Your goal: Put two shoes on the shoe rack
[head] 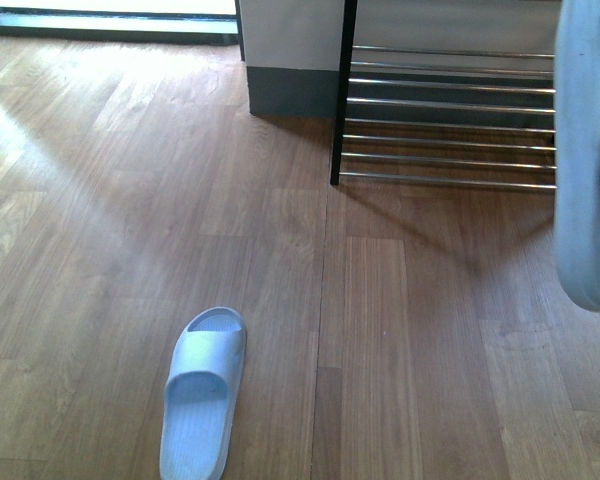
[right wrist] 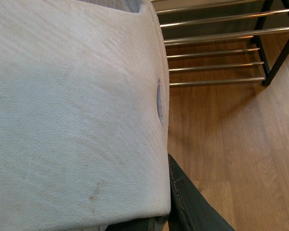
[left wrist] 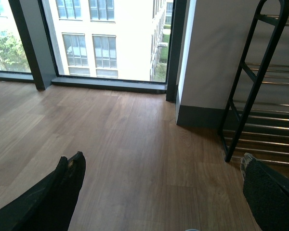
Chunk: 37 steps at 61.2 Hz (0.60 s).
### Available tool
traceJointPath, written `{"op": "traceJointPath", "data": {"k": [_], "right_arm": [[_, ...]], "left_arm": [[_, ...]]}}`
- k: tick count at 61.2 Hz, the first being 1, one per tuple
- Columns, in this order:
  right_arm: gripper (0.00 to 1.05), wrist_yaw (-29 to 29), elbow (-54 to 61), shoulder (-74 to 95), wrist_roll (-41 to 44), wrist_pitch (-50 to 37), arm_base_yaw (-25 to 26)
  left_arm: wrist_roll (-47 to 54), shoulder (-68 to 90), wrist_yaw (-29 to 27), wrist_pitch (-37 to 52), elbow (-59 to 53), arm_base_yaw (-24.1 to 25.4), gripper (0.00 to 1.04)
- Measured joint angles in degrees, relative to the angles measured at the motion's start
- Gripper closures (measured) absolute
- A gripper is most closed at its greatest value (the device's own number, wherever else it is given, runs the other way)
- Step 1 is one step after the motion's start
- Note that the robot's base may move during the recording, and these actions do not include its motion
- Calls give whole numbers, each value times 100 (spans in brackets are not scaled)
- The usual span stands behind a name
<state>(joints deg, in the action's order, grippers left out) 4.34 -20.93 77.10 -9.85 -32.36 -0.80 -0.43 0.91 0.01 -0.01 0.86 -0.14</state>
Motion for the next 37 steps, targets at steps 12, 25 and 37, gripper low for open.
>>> {"op": "traceJointPath", "data": {"k": [12, 25, 37], "right_arm": [[103, 48, 173, -468, 22, 55, 87], [103, 63, 173, -472, 22, 55, 92], [103, 96, 173, -470, 22, 57, 87]], "left_arm": [[0, 0, 0, 0, 0, 0, 9], [0, 0, 0, 0, 0, 0, 9], [0, 0, -15, 0, 0, 0, 9]]}}
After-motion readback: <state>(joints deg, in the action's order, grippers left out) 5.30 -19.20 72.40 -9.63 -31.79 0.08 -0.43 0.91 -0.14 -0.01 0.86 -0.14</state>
